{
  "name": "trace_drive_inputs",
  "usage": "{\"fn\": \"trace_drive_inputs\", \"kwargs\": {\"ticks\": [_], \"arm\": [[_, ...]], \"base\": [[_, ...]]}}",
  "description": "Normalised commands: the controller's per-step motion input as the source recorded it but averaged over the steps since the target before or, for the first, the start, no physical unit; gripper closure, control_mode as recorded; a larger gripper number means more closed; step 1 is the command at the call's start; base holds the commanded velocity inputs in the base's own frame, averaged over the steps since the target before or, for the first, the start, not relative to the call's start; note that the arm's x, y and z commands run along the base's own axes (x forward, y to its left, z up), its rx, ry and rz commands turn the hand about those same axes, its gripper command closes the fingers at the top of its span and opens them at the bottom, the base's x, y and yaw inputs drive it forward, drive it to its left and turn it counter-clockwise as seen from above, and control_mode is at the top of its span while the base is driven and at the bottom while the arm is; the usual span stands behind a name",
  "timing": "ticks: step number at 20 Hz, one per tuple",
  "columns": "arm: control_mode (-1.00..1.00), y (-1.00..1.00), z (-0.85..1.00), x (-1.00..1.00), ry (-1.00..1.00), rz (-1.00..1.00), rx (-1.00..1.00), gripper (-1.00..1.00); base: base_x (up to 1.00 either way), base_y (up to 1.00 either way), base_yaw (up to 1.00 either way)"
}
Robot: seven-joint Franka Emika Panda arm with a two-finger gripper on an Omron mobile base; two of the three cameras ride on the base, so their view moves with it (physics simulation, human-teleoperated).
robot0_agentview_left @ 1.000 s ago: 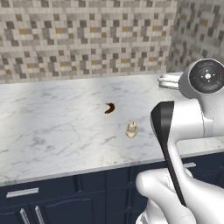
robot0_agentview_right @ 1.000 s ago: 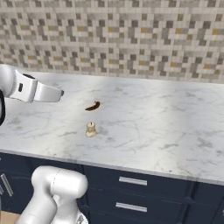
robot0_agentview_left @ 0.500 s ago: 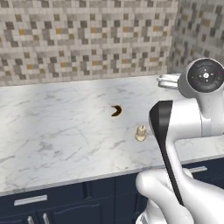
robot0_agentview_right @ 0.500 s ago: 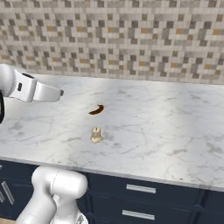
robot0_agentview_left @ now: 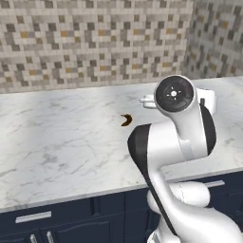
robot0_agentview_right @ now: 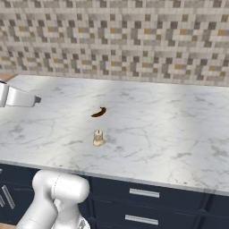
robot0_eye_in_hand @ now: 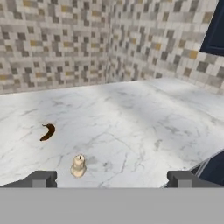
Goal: Pick the candle and candle from the dining table and place them in the open cabinet. Close the cabinet after placing the objects.
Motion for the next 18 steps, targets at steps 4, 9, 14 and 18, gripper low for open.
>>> {"fn": "trace_drive_inputs", "kwargs": {"ticks": [4, 9, 14, 18], "arm": [[-1.0, 0.07, -0.37, -0.02, 0.01, -0.01, 0.0, -1.0], [-1.0, 0.19, -0.46, 0.0, 0.01, -0.06, 0.0, -1.0], [-1.0, 0.0, -0.44, 0.03, 0.0, -0.09, 0.01, -1.0], [-1.0, 0.0, -0.33, 0.21, 0.0, -0.06, 0.01, -1.0]], "base": [[0.0, 0.0, 0.0], [0.0, 0.0, 0.0], [0.0, 0.0, 0.0], [0.0, 0.0, 0.0]]}}
